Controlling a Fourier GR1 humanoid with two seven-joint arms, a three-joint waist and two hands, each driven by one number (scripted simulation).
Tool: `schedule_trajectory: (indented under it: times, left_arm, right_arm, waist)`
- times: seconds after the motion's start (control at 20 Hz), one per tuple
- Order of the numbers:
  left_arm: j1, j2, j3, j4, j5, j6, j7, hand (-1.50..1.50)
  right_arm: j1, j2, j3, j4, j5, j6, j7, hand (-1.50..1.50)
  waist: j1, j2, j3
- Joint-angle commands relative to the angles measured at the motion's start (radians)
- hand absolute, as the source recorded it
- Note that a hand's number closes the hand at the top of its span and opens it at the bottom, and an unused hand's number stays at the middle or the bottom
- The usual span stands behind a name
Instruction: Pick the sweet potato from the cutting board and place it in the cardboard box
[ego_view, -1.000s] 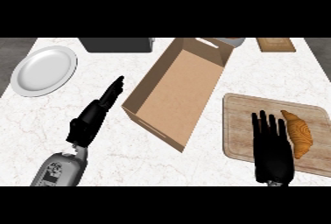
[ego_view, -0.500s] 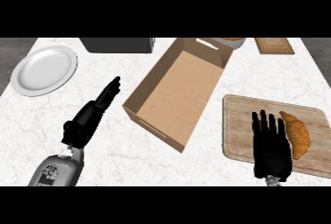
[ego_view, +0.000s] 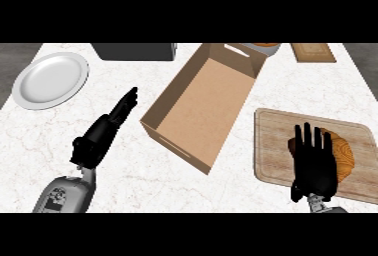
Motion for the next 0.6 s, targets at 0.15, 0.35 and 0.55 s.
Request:
schedule_trajectory:
  times: [0.15,0.35,0.55]
  left_arm:
    - [-0.028,0.000,0.034,0.016,0.009,-0.021,-0.002,0.00]
    - [0.006,-0.068,-0.024,0.066,-0.058,0.037,-0.057,0.00]
    - [-0.047,-0.015,0.028,0.060,-0.023,-0.005,-0.021,0.00]
  right_arm:
    - [0.003,-0.014,-0.026,0.153,0.020,-0.087,-0.033,1.50]
    - [-0.050,-0.066,-0.038,0.117,0.008,-0.022,-0.094,1.50]
    - [-0.076,-0.092,0.040,0.124,-0.029,-0.066,-0.267,1.50]
  waist:
    - [-0.004,0.013,0.015]
    - [-0.005,0.013,0.015]
    - [0.004,0.016,0.015]
